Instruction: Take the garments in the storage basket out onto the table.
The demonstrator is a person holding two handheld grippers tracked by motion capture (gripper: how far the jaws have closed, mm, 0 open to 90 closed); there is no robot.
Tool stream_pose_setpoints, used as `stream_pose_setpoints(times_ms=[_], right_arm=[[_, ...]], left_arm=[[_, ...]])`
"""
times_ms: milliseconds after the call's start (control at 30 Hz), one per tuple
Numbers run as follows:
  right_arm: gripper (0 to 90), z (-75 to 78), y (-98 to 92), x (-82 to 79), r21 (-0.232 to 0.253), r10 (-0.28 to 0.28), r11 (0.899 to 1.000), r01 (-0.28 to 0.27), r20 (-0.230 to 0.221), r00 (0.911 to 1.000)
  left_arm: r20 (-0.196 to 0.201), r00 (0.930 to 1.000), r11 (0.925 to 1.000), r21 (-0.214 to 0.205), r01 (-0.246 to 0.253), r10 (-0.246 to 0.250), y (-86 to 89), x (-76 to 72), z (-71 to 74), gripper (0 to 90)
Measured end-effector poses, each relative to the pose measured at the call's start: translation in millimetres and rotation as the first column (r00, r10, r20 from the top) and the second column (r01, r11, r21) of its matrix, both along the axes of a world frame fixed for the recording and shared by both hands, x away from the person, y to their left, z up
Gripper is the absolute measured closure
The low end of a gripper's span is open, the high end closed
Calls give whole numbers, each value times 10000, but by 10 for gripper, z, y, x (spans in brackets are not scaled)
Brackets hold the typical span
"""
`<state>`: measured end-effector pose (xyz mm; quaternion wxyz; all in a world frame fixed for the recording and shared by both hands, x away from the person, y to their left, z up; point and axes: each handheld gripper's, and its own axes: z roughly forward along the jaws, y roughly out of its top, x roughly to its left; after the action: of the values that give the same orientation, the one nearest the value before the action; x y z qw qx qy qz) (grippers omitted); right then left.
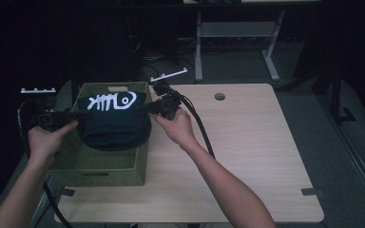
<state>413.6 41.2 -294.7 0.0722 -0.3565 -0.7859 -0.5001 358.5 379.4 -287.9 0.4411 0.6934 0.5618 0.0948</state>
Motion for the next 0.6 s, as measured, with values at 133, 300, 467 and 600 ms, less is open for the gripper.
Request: stream_pose_setpoints(times_ms=[133, 300, 467, 600], right_arm=[[790, -40, 77, 22, -21, 29, 10000, -30, -114, 9999], [790, -90, 181, 50, -136, 90, 9999, -93, -215, 9997], [790, -157, 303, 74, -206, 165, 9996, -170, -260, 9995], [790, -197, 397, 81, -293, 199, 9994, -209, -335, 9992]], left_arm=[[-50, 10000, 10000, 81, -54, 55, 73, 17, -22, 738], [-151, 9998, 9999, 34, -97, 97, 169, 44, -99, 736], [-244, 9994, 9997, 25, -250, 250, 273, 53, -184, 735], [-293, 9988, 9993, 54, -380, 381, 344, 52, -237, 733]])
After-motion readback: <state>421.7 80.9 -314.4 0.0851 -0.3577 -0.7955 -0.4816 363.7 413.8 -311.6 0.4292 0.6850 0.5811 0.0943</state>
